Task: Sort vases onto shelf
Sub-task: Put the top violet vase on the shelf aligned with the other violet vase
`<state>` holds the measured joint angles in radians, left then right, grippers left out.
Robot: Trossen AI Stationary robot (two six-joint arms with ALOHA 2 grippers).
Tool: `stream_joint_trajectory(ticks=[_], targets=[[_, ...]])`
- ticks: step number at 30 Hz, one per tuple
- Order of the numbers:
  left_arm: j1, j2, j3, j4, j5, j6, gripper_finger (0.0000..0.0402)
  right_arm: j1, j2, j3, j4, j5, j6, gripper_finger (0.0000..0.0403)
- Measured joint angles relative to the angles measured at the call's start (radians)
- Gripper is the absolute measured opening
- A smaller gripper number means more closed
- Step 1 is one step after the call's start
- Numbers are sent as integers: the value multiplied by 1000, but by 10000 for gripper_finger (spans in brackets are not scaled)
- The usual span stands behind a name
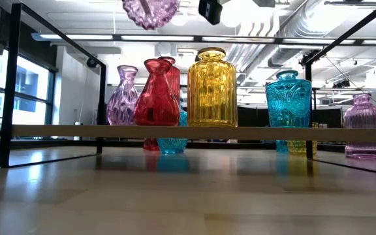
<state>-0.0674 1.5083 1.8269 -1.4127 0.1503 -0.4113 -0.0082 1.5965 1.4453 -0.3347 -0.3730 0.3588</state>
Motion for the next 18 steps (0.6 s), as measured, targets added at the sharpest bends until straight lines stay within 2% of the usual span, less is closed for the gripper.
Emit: stream_joint_trajectory(ticks=[6,9,13,18], targets=[[-81,-60,-239,167,-6,-60,99,28,42,0,19,-12,25,119],[-103,-118,-322,239,-6,-84,99,48,74,0,56,29,28,119],[-130,-204,-417,367,-4,-138,99,52,114,0,107,27,64,119],[-180,-279,-533,544,-4,-289,99,49,136,0,123,28,43,119]])
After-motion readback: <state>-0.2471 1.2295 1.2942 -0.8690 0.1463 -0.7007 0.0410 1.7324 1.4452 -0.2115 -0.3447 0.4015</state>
